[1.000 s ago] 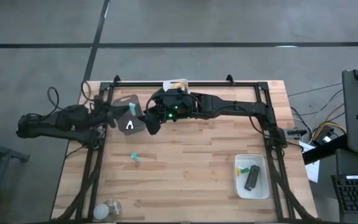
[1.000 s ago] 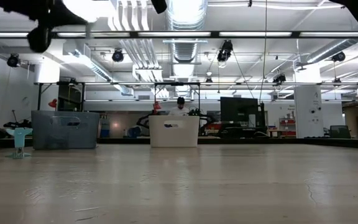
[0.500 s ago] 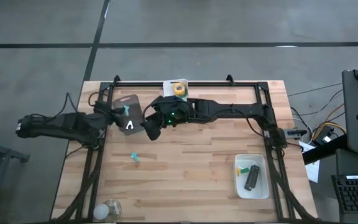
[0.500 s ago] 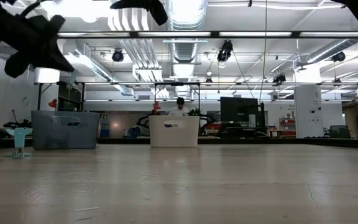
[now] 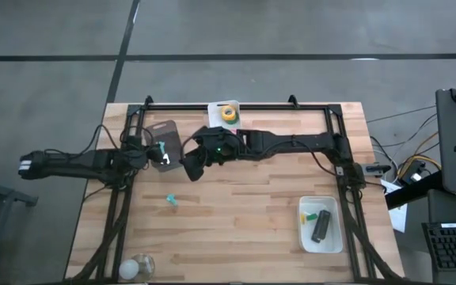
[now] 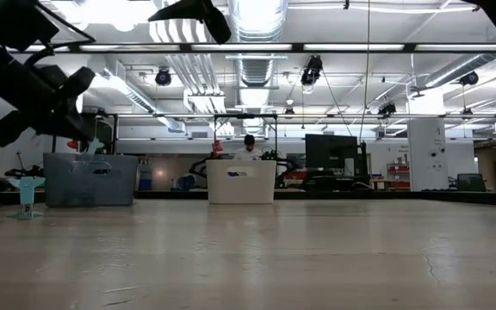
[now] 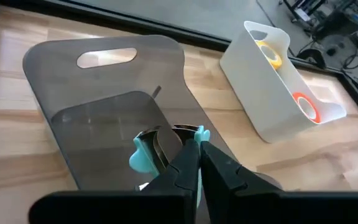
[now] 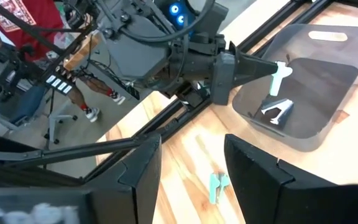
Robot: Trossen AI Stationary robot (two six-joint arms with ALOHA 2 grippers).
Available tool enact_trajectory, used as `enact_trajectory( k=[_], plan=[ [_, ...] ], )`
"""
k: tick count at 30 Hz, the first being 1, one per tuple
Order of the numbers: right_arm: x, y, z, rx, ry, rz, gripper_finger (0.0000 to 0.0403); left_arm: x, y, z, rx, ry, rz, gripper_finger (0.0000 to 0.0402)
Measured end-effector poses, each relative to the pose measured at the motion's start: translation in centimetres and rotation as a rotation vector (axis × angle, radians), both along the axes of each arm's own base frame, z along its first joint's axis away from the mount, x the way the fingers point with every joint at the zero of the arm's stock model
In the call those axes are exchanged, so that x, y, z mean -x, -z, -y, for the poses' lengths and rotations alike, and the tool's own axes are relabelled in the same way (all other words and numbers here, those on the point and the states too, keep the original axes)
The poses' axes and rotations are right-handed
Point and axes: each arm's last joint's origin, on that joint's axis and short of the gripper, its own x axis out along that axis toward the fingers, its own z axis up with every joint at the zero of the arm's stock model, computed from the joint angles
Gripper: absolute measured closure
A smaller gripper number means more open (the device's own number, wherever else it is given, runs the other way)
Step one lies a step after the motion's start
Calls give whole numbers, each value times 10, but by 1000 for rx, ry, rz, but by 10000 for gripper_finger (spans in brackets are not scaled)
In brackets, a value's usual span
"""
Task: Pick and place Stapler, Stapler remover, tape
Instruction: Put the right light blue staple remover into the black bin, then put the light blue staple remover into the black bin
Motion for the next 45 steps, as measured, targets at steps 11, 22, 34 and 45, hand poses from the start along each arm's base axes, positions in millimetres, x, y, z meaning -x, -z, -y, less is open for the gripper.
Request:
enact_trajectory(
  k=[11,22,34,45],
  plan=[
    [-1,15,-8,-45,9,-21,235,0,5,-2,51,3,-3,353],
    [-1,29,-13,-68,4,-58,237,-6,-51,0,94,106,172,302],
    [-27,96,-22,-294,-130,-57,236,13,-159,7,30,400,409,307],
    [-72,161,-26,-398,-145,-82,236,26,-189,8,-13,450,486,305]
  ],
)
